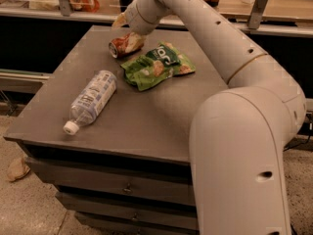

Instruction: Pick coke can

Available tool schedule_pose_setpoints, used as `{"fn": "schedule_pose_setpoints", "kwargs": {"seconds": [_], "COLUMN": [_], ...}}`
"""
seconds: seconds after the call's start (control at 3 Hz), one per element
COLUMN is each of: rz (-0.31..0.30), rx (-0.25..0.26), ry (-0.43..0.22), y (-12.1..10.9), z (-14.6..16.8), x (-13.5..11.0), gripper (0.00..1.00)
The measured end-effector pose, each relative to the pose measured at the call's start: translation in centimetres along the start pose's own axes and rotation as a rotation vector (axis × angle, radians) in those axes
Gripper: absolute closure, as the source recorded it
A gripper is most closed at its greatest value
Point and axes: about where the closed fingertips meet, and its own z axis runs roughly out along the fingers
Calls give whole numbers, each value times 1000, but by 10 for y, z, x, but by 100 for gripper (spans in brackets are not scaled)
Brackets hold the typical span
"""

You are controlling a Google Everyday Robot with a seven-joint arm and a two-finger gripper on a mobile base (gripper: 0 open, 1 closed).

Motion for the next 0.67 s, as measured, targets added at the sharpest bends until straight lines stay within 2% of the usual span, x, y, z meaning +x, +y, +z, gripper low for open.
{"fn": "schedule_pose_setpoints", "kwargs": {"seconds": [0.33, 0.67], "rz": [-7, -10], "rx": [-32, -78], "ry": [3, 14], "y": [2, 2], "z": [1, 2], "x": [-1, -1], "gripper": [69, 99]}}
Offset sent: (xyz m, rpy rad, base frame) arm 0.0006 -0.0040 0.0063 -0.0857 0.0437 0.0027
